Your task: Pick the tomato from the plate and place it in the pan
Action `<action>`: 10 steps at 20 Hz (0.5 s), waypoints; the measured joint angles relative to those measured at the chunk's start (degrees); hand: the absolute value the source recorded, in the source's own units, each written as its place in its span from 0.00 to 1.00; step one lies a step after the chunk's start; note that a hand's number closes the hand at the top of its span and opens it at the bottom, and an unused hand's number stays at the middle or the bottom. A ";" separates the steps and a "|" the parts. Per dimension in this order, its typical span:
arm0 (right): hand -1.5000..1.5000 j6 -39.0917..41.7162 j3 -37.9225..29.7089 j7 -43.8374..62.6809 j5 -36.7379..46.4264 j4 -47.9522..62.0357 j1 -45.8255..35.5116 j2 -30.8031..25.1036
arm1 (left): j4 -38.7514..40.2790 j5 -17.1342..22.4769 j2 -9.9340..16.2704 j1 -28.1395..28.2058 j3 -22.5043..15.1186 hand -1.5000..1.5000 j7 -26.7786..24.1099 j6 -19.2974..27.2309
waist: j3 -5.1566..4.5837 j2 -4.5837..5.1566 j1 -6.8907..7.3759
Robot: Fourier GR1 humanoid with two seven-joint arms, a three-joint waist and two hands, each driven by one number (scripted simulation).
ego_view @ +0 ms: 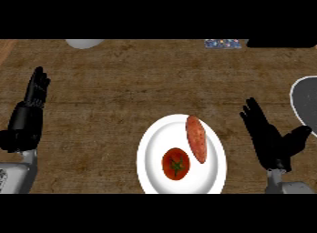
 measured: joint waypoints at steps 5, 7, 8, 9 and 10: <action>1.00 -0.39 3.71 -6.74 2.54 -7.24 1.41 3.58 | 2.65 4.33 -5.40 4.68 0.08 0.50 4.94 0.59 | -0.21 -0.27 -0.42; 1.00 -0.30 6.44 -10.62 6.51 -9.96 0.95 3.32 | 4.40 6.96 -8.17 7.04 -0.21 0.50 7.55 0.33 | -0.41 -0.50 -0.36; 1.00 -2.35 7.06 -12.59 9.46 -11.17 1.95 3.29 | 4.93 8.07 -9.07 8.21 -0.09 0.50 8.60 0.30 | -0.49 -0.73 -0.88; 0.00 -4.90 7.49 -14.83 12.25 -12.06 3.36 3.77 | 5.28 9.02 -9.72 9.11 0.12 0.50 9.46 0.26 | -0.51 -0.90 -1.48; 0.00 -7.15 8.36 -17.40 15.30 -12.93 4.66 4.12 | 5.25 9.71 -10.28 9.55 0.31 0.50 9.84 0.30 | -0.44 -1.10 -1.98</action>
